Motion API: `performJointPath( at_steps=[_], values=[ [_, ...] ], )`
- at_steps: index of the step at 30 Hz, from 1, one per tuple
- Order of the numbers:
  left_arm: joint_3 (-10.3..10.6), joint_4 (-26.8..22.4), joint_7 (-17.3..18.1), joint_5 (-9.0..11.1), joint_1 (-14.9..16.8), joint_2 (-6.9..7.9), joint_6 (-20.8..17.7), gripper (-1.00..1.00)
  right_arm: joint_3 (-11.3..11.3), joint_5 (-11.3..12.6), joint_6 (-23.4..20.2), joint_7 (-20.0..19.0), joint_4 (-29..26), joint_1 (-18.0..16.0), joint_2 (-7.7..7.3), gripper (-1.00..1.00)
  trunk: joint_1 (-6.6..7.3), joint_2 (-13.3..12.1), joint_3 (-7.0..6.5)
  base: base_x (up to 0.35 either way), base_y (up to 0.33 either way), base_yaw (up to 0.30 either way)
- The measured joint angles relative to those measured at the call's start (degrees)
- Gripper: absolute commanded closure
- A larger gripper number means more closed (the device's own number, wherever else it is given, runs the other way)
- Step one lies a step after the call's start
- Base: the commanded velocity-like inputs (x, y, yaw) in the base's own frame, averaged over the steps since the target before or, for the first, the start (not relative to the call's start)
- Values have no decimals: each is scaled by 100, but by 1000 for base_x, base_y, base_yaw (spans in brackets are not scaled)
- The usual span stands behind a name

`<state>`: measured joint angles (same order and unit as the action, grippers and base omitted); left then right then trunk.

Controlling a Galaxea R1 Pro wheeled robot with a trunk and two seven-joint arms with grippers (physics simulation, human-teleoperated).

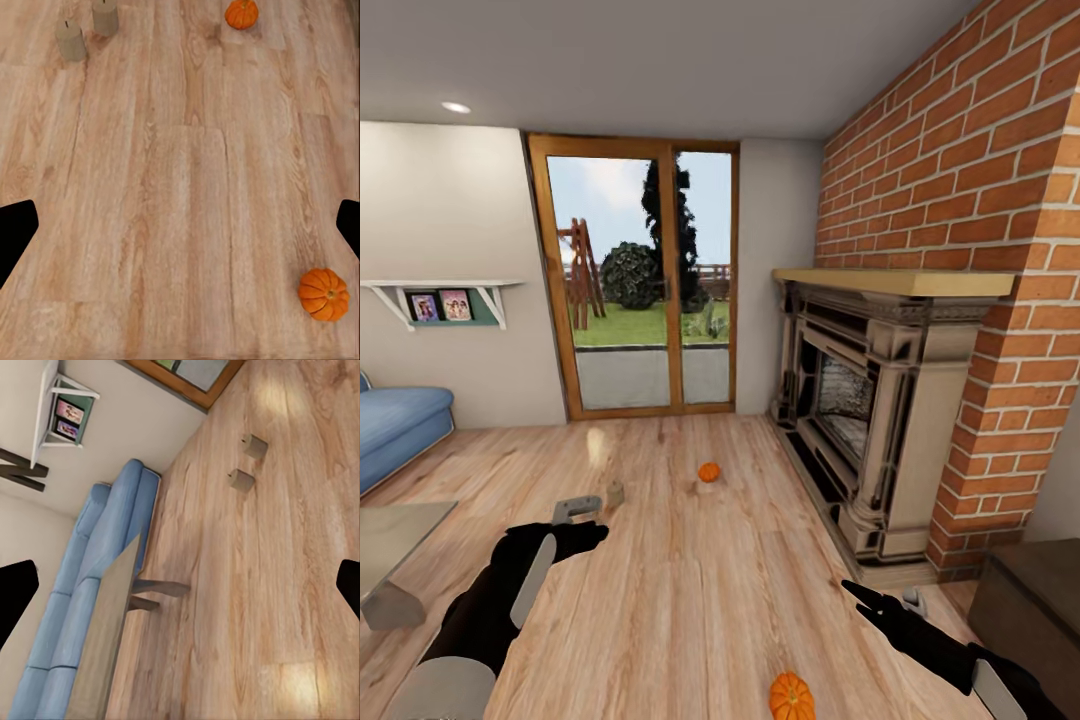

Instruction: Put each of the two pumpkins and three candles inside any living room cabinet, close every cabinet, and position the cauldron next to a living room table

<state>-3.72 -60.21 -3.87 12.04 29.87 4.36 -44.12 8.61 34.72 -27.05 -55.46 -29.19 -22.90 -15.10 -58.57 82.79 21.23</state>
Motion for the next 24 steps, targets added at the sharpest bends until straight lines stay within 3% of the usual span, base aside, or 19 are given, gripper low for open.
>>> performJointPath(
  at_steps=[3, 6, 10, 24],
  values=[
    [19, 225, 202, 6, 4, 4, 418, -100, 2, 0, 0, 6, 0, 0, -6, -100, -1, 0, 0, 65, 34, 0],
    [31, 515, 302, -7, -21, 8, 1185, -100, 9, 3, -3, 12, 5, 0, -9, -100, -2, 0, 0, 25, 13, 0],
    [33, 711, 293, 2, -43, -25, 1683, -100, 18, 8, -9, 14, 8, 0, -10, -100, -2, 0, 0, 7, 4, 0],
    [-7, 635, 361, 81, -386, -49, 1961, -100, 11, -7, -18, 43, 25, 0, -11, -100, -2, 0, 0, 0, 0, 0]
  ],
)
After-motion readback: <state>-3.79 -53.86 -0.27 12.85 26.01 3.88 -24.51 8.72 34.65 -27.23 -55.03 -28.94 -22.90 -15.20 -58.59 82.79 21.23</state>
